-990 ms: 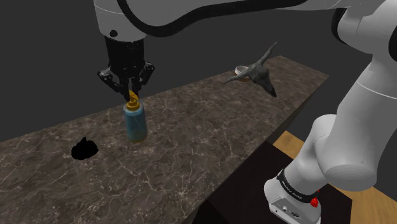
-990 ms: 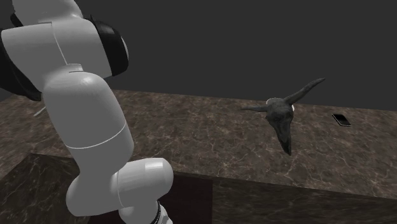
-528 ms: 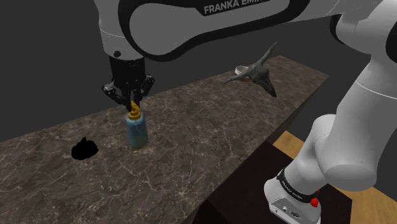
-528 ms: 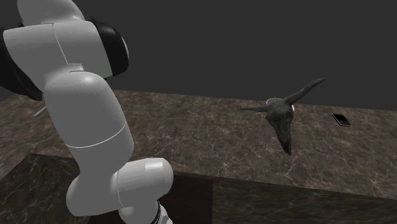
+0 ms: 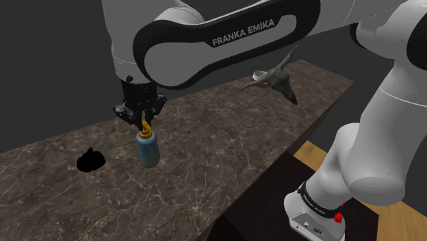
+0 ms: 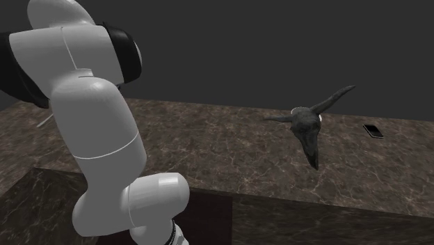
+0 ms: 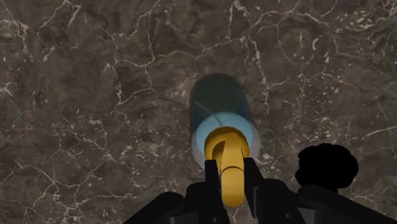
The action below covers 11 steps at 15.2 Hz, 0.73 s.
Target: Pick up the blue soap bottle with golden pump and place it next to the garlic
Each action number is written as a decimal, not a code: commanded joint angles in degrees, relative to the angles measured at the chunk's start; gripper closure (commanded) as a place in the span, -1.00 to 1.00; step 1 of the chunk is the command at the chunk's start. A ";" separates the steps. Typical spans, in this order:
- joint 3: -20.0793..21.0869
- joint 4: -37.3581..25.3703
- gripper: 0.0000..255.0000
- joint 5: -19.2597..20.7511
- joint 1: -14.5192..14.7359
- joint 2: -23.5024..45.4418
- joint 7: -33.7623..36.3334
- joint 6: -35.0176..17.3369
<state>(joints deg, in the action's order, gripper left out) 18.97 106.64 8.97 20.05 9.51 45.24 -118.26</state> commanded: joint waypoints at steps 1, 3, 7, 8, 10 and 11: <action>-0.05 0.94 1.00 0.31 0.05 0.52 0.30 -1.45; -0.09 1.55 1.00 0.51 0.07 0.86 0.49 -2.37; -0.09 1.54 1.00 0.52 0.07 0.87 0.50 -2.37; -0.09 1.54 1.00 0.52 0.07 0.87 0.50 -2.37; -0.09 1.54 1.00 0.52 0.07 0.87 0.50 -2.37; -0.09 1.54 -1.00 0.52 0.07 0.87 0.50 -2.37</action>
<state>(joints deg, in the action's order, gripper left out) 18.88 108.18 9.48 20.12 10.38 45.74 -120.62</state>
